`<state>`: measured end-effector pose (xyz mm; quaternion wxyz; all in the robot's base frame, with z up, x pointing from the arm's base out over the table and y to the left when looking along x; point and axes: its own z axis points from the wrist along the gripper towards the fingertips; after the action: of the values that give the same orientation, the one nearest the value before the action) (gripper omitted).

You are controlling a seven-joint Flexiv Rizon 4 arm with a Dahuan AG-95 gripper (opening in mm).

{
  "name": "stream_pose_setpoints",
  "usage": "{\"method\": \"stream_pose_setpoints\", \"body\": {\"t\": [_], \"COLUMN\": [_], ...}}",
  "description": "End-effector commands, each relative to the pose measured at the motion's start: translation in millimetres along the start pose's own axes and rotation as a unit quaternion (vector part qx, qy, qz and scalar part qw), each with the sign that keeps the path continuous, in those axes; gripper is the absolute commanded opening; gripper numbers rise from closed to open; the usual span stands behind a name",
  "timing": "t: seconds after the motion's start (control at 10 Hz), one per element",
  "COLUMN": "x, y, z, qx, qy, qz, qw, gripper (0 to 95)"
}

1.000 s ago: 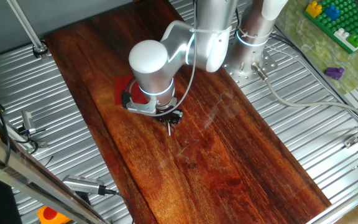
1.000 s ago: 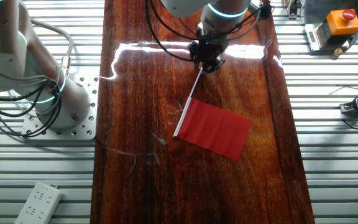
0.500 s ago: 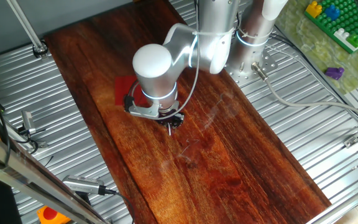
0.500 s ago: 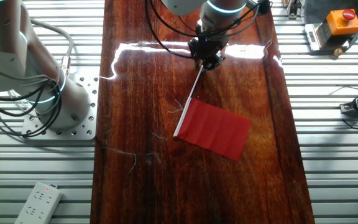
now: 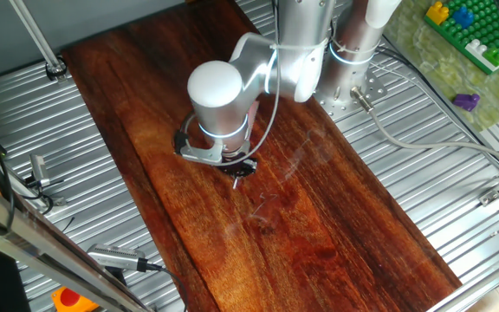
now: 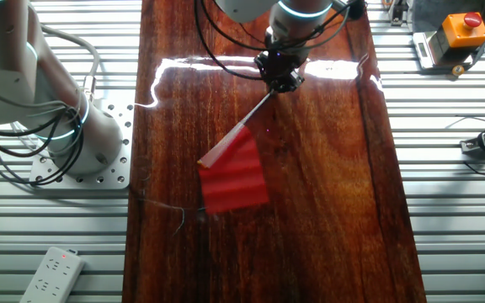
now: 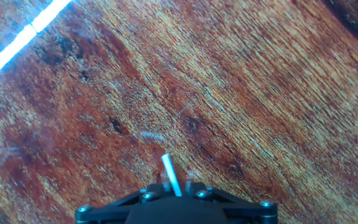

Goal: Wave the flag

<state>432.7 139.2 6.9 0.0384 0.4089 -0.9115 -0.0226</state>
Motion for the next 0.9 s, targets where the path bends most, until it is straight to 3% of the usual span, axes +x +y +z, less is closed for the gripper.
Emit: {"method": "stream_pose_setpoints", "body": {"t": [0.1,0.6,0.9], "x": [-0.2,1.6,4.0], "y": [0.0,0.5,-21.1], "z": [-0.7,-11.3,-32.3], "qx": [-0.013,-0.031,-0.041], "qy": [0.004,0.025,0.032], "qz": [0.025,0.057,0.045], "qw": [0.9996,0.9976,0.9976], "gripper": [0.0,0.0,0.0]}}
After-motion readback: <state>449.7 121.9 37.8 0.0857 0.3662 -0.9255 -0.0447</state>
